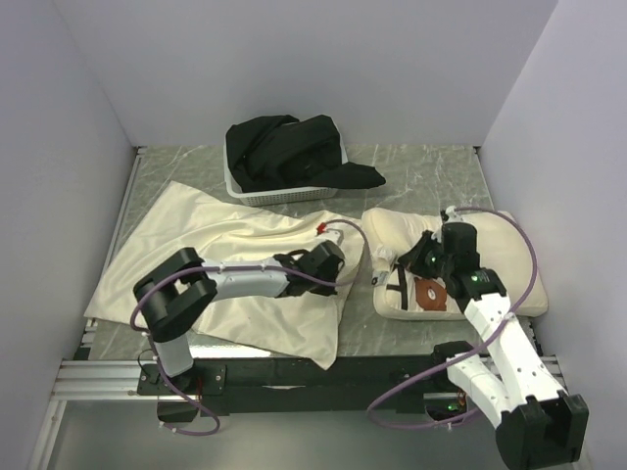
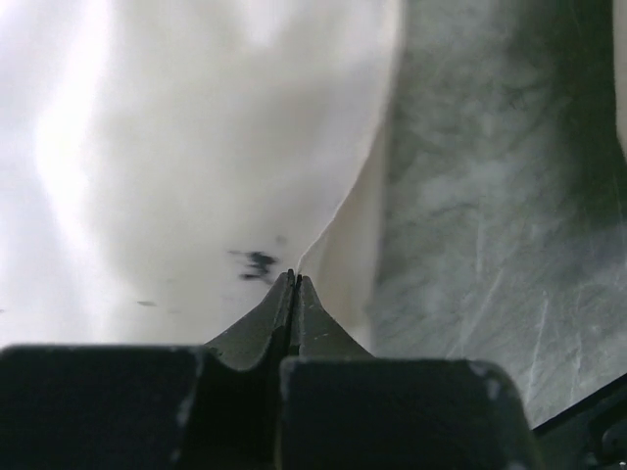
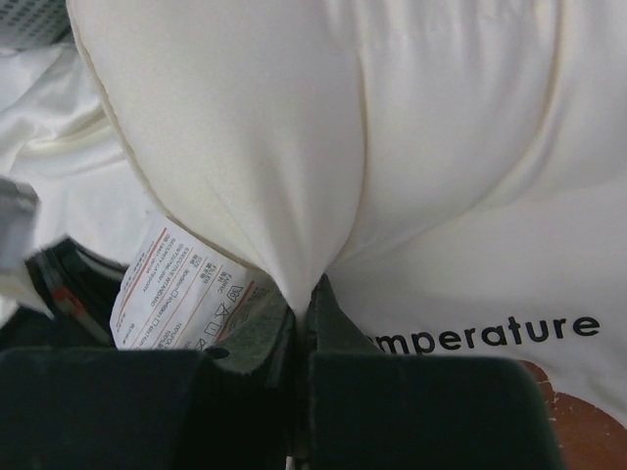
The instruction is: Put the pillow into the pillowcase
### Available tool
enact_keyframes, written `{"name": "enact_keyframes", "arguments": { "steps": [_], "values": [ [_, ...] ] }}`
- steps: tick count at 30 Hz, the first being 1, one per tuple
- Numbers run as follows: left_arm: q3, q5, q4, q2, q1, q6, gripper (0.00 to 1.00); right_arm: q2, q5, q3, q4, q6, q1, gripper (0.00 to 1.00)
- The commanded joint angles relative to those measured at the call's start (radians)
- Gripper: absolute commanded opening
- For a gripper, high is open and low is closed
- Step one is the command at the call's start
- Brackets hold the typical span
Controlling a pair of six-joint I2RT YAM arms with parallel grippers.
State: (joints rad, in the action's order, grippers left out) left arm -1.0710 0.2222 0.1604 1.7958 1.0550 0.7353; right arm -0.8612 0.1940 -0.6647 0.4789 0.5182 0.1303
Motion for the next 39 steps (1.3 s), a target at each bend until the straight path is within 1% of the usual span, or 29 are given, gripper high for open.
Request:
{"name": "enact_keyframes", "arguments": {
  "steps": [1, 3, 4, 6, 7, 14, 21, 28, 32, 35, 39],
  "values": [
    [0.086, -0.141, -0.114, -0.121, -0.145, 0.052, 0.01, 0.109, 0.096, 0.076, -0.028, 0.060, 0.070, 0.00],
    [0.095, -0.191, -0.134, -0.131, -0.177, 0.047, 0.01, 0.161, 0.072, 0.122, -0.020, 0.098, 0.133, 0.00],
    [0.098, -0.208, -0.140, -0.138, -0.190, 0.046, 0.01, 0.175, 0.040, 0.135, -0.016, 0.112, 0.203, 0.00],
    [0.092, -0.236, -0.145, -0.142, -0.220, 0.044, 0.01, 0.218, 0.006, 0.169, -0.008, 0.153, 0.256, 0.00],
    [0.089, -0.239, -0.144, -0.144, -0.230, 0.041, 0.01, 0.229, -0.007, 0.180, -0.006, 0.164, 0.302, 0.00],
    [0.049, -0.262, -0.121, -0.168, -0.274, 0.039, 0.01, 0.264, -0.123, 0.229, 0.020, 0.246, 0.460, 0.00],
    [0.022, -0.235, -0.093, -0.207, -0.299, 0.039, 0.01, 0.266, -0.162, 0.241, 0.033, 0.263, 0.514, 0.00],
    [0.006, -0.224, -0.079, -0.272, -0.297, 0.007, 0.01, 0.177, -0.179, 0.254, -0.022, 0.266, 0.568, 0.00],
    [0.032, -0.225, -0.076, -0.318, -0.294, -0.011, 0.01, 0.123, -0.182, 0.246, -0.059, 0.269, 0.588, 0.00],
    [0.042, -0.257, -0.065, -0.345, -0.265, -0.045, 0.01, 0.076, -0.192, 0.205, -0.062, 0.263, 0.589, 0.00],
    [0.048, -0.225, -0.004, -0.372, -0.169, -0.108, 0.01, 0.015, -0.238, 0.090, -0.040, 0.230, 0.589, 0.00]
  ]
}}
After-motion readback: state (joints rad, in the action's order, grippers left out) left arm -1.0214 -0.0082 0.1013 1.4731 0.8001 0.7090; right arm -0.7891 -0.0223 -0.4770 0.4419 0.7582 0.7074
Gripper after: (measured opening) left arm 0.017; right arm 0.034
